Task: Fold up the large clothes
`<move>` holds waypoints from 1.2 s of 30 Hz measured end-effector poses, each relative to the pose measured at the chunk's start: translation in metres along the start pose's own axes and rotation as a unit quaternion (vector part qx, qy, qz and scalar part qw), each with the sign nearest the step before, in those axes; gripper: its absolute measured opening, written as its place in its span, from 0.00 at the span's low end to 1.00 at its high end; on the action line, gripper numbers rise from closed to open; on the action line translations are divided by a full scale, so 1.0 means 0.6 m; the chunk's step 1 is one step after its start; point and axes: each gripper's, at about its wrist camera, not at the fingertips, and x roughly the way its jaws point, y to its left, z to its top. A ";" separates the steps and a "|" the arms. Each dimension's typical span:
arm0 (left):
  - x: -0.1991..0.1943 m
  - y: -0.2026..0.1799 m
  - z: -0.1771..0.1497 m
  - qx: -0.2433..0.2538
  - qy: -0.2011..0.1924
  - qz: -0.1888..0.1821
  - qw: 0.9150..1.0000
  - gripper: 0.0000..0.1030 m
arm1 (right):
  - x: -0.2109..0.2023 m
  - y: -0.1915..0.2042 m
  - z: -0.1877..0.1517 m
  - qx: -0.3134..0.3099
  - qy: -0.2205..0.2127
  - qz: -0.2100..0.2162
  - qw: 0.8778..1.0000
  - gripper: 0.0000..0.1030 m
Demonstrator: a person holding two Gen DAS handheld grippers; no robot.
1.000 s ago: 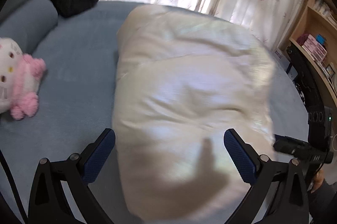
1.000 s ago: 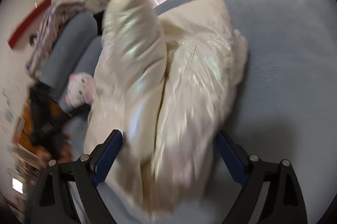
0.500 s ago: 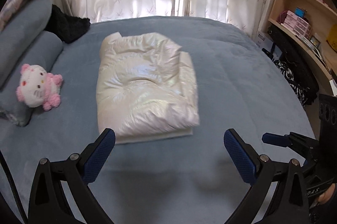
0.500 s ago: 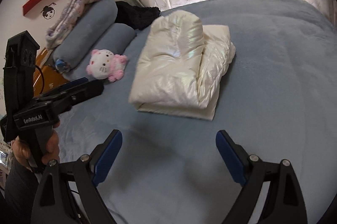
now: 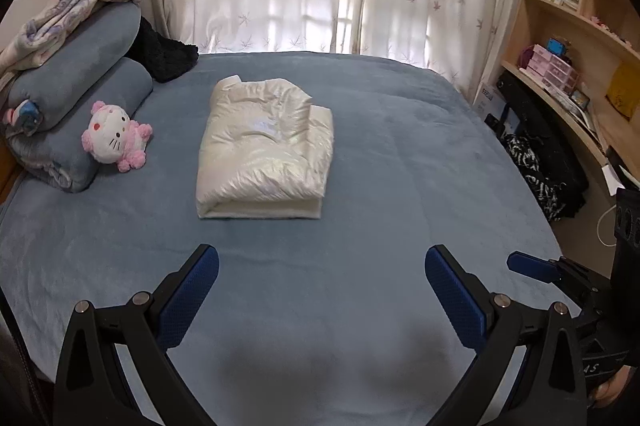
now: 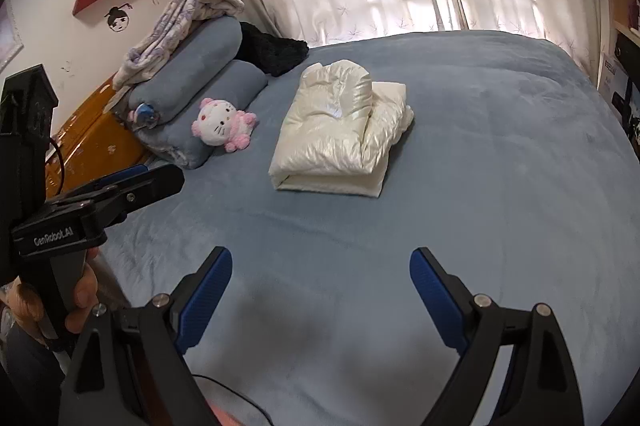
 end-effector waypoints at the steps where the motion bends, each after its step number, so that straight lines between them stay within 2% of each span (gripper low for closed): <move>1: -0.013 -0.012 -0.013 -0.003 0.005 0.005 1.000 0.99 | -0.010 -0.002 -0.007 -0.001 -0.001 -0.002 1.000 0.88; 5: -0.044 -0.049 -0.052 0.001 0.007 0.000 1.000 0.99 | -0.058 -0.013 -0.041 -0.001 -0.012 -0.013 1.000 0.88; 9: -0.051 -0.079 -0.103 0.011 -0.017 0.021 1.000 0.99 | -0.085 -0.025 -0.080 -0.003 -0.031 -0.039 0.999 0.88; 16: -0.020 -0.108 -0.194 -0.011 -0.027 0.032 0.999 0.99 | -0.081 -0.056 -0.148 0.020 -0.048 -0.084 0.995 0.88; 19: 0.008 -0.116 -0.224 -0.020 -0.010 0.031 0.999 0.99 | -0.068 -0.071 -0.180 0.030 -0.045 -0.100 0.994 0.88; 24: 0.037 -0.122 -0.254 -0.025 0.002 0.040 0.999 0.99 | -0.049 -0.086 -0.220 0.042 -0.047 -0.123 0.990 0.88; 36: 0.050 -0.135 -0.301 -0.014 -0.002 0.055 0.998 0.99 | -0.036 -0.085 -0.263 0.036 -0.053 -0.142 0.988 0.89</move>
